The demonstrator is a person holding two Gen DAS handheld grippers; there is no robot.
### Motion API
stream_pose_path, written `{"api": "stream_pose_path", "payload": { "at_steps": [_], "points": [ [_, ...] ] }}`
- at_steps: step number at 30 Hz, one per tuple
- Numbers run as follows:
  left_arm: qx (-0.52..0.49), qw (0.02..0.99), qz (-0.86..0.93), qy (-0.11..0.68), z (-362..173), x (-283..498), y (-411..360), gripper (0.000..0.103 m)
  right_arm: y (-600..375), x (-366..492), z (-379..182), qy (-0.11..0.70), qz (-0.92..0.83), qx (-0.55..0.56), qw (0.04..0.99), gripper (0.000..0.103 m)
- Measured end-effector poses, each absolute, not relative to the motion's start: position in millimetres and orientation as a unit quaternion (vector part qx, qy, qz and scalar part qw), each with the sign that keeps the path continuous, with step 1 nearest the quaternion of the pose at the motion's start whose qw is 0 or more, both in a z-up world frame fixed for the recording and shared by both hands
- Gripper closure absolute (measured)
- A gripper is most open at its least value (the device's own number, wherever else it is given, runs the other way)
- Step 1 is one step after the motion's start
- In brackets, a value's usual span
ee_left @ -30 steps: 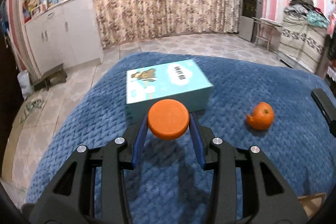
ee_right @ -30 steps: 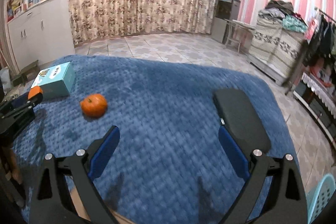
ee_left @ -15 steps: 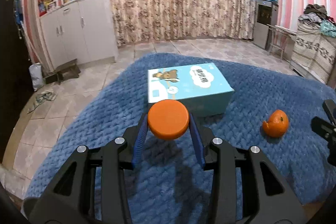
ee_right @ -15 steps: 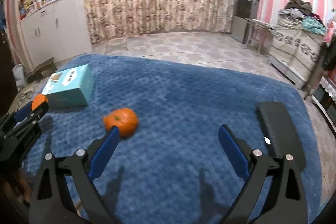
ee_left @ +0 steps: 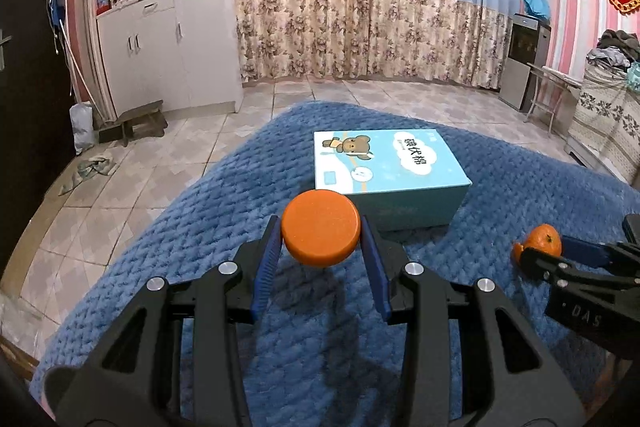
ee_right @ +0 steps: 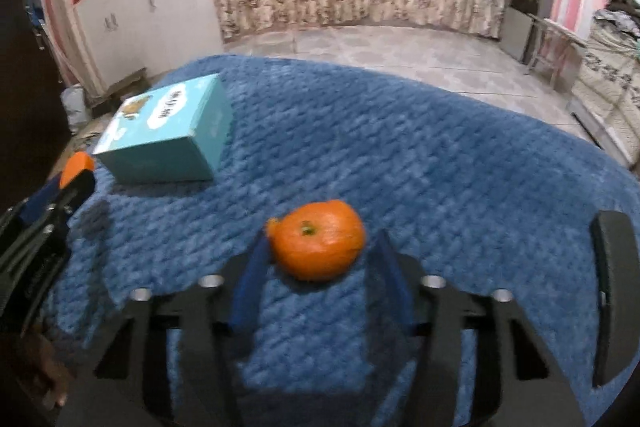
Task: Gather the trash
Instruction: 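Grasp the remaining tangerine with the right tool while left tool holds the disc, then carry the orange disc and tangerine over the blue basket with both tools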
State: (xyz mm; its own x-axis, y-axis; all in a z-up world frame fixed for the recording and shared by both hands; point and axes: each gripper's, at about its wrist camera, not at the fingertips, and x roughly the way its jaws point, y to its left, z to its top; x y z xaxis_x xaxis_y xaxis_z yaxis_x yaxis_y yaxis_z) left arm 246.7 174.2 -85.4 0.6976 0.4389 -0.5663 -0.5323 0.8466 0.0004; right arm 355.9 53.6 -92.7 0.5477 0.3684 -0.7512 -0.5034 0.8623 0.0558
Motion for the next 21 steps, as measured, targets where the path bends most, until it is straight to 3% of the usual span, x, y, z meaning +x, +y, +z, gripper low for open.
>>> {"api": "stream_pose_path", "payload": {
  "at_steps": [4, 13, 21],
  "points": [
    [-0.071, 0.920, 0.261, 0.284, -87, 248, 168, 0.064, 49, 343, -85, 0.386, 0.251, -0.083, 0.884, 0.071],
    [-0.027, 0.936, 0.220, 0.274, -71, 247, 140, 0.064, -67, 275, -24, 0.320, 0.166, -0.045, 0.932, 0.071],
    [-0.015, 0.962, 0.113, 0.248, -32, 225, 68, 0.064, -211, 200, 6, 0.297, 0.033, -0.016, 0.954, 0.071]
  ]
}}
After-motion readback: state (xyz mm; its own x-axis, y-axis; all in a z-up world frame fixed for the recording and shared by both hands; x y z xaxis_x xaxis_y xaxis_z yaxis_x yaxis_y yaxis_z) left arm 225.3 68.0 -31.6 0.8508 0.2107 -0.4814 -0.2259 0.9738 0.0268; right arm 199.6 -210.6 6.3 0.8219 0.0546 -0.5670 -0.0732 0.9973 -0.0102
